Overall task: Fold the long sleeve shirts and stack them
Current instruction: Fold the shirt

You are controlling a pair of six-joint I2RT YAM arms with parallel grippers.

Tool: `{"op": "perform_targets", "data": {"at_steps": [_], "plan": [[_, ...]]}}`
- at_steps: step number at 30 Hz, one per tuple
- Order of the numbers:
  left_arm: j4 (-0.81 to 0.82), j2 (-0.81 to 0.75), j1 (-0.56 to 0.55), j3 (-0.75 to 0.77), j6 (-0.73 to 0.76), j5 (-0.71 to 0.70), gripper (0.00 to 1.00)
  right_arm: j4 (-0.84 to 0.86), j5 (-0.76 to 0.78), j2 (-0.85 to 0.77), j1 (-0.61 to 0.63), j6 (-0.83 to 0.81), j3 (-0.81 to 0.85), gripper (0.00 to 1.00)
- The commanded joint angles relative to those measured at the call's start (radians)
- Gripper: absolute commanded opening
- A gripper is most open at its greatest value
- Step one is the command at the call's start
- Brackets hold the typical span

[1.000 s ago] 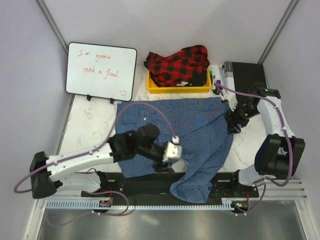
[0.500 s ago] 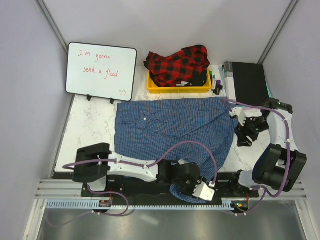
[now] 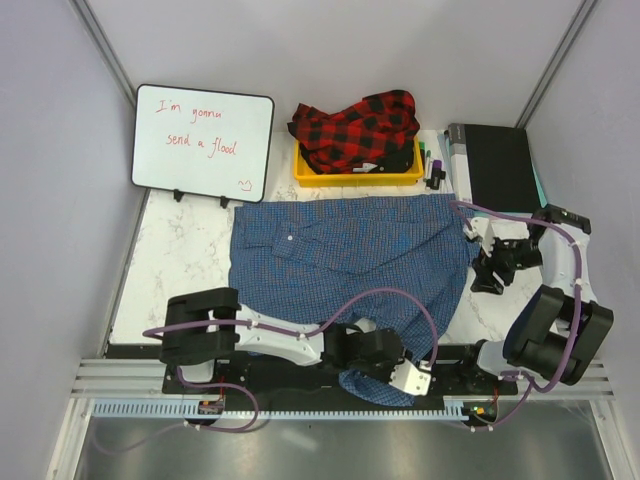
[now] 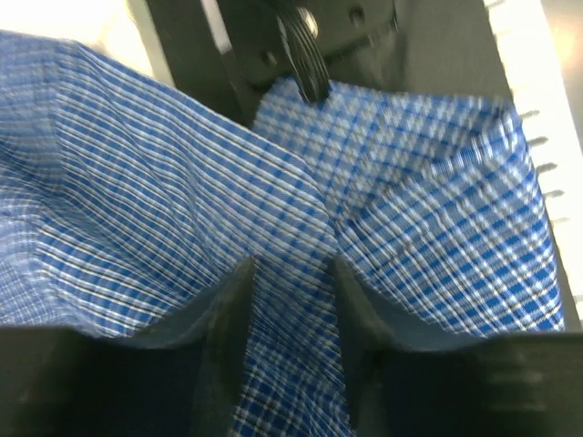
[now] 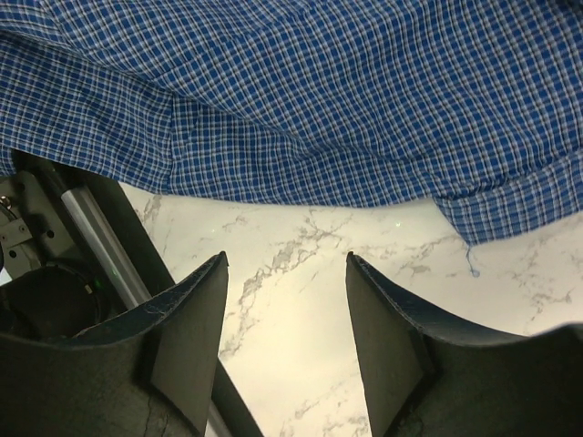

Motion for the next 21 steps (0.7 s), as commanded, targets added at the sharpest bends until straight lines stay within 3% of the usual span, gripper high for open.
{"op": "perform_targets", "data": {"at_steps": [1,4,7,13,21], "plan": [[0.049,-0.019,-0.003,-0.046,0.037,-0.009,0.32,-0.118,-0.139,-0.034,-0.003,-0.109,-0.033,0.63],[0.08,-0.062,0.006,-0.054,0.022,0.003,0.12,-0.119,-0.168,-0.078,-0.003,-0.207,-0.086,0.65],[0.106,-0.108,0.028,-0.027,-0.006,0.061,0.03,-0.116,-0.222,-0.106,-0.003,-0.28,-0.13,0.66],[0.138,-0.153,0.084,0.021,-0.096,0.193,0.02,-0.118,-0.292,-0.051,-0.003,-0.244,-0.079,0.66],[0.149,-0.121,0.293,0.105,-0.284,0.337,0.02,-0.118,-0.318,-0.161,0.02,-0.332,-0.165,0.63]]}}
